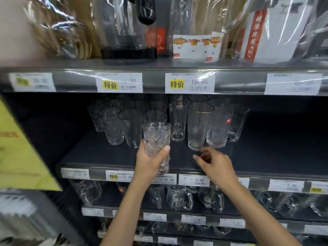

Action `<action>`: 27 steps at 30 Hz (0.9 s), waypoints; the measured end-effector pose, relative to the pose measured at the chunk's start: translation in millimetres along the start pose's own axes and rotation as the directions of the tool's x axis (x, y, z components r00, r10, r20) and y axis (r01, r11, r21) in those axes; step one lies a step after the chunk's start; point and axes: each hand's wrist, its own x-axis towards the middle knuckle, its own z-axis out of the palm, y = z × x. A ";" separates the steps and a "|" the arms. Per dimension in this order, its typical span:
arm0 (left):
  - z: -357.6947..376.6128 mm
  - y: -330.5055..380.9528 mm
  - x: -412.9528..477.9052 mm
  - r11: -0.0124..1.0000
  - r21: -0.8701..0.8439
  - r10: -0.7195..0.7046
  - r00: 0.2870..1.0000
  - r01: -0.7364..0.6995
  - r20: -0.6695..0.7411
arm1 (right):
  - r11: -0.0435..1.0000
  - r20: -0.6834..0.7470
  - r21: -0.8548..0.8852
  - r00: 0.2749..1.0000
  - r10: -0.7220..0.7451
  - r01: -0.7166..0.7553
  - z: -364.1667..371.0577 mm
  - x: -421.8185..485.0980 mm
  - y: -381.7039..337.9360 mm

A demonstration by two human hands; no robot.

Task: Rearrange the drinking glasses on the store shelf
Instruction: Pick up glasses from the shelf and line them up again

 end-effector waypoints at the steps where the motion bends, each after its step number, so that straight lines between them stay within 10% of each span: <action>1: -6.0 2.3 -3.1 1.000 0.017 -0.002 1.000 0.002 -0.013 | 0.999 0.016 -0.029 0.999 -0.038 0.038 1.8 -0.8 0.0; 14: -135.4 20.0 13.1 0.948 0.313 0.133 0.960 -0.052 -0.246 | 0.837 0.316 -0.313 0.880 -0.353 0.448 69.1 -5.3 -77.3; 27: -204.5 4.9 80.0 0.954 0.288 0.022 0.942 0.080 -0.336 | 0.713 0.121 -0.505 0.858 -0.500 0.487 99.6 -11.7 -75.1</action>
